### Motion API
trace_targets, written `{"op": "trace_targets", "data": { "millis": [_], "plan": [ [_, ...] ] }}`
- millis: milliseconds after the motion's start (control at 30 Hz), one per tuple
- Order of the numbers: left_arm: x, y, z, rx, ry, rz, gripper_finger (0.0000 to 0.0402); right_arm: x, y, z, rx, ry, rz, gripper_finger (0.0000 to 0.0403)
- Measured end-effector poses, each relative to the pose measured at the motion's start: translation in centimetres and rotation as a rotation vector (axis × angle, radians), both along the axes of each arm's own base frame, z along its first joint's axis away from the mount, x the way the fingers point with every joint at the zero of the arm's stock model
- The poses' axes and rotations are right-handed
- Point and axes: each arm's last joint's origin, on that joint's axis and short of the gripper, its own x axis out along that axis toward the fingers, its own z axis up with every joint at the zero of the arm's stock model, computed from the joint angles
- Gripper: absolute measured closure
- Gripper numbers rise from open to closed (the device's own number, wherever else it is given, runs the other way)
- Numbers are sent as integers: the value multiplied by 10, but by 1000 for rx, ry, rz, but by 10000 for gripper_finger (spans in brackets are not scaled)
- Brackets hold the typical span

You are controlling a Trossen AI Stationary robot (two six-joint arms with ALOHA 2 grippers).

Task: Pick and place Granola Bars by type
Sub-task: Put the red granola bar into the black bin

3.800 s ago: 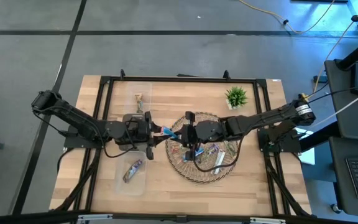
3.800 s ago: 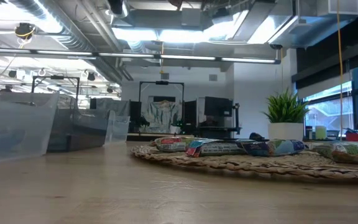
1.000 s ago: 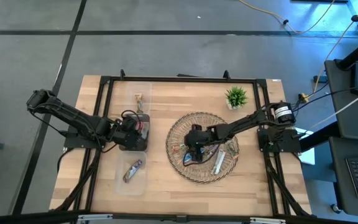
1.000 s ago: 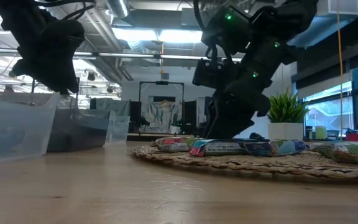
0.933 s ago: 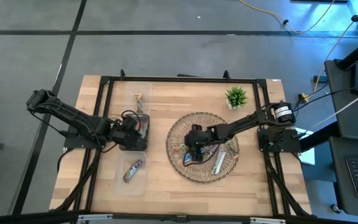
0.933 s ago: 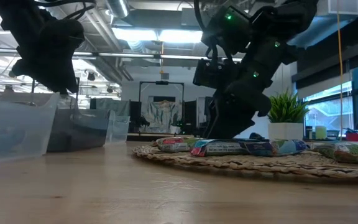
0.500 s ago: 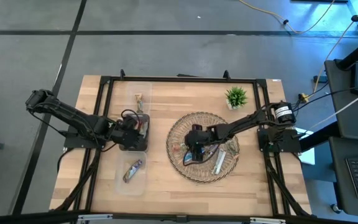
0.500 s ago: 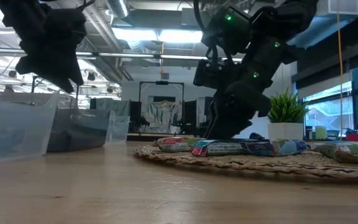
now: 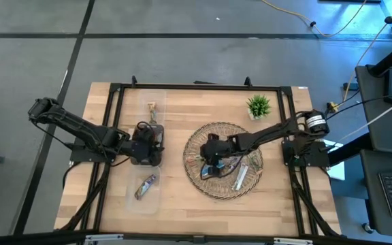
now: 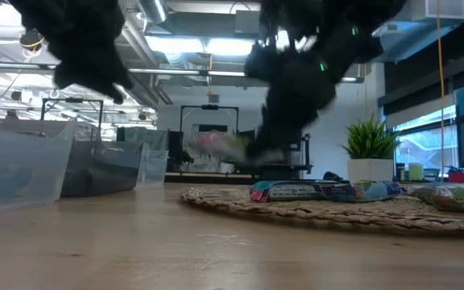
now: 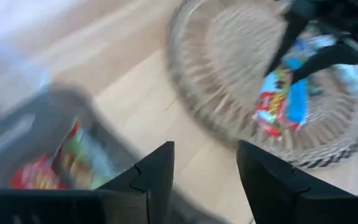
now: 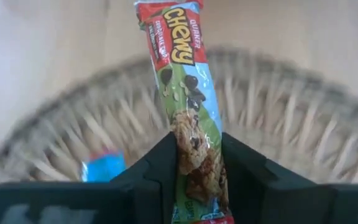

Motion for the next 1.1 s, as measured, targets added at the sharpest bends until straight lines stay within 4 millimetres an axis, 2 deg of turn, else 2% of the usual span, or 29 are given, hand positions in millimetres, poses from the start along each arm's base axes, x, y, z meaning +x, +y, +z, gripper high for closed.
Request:
{"op": "trace_targets", "data": {
  "millis": [267,467,567,767,1100],
  "plan": [
    [16,-14,24,245,-204,-257,242,10,1,78,4,-238,18,293],
    [18,-22,33,285,-287,-314,240,-3,-3,142,-93,-393,-3,293],
    [21,-24,41,275,-374,-294,243,-10,-4,166,-91,-501,-36,293],
    [24,-24,57,329,-515,-253,248,-10,2,186,-61,-680,-29,293],
    [25,-25,61,361,-552,-300,233,-1,18,182,-34,-734,7,293]
  ]
}}
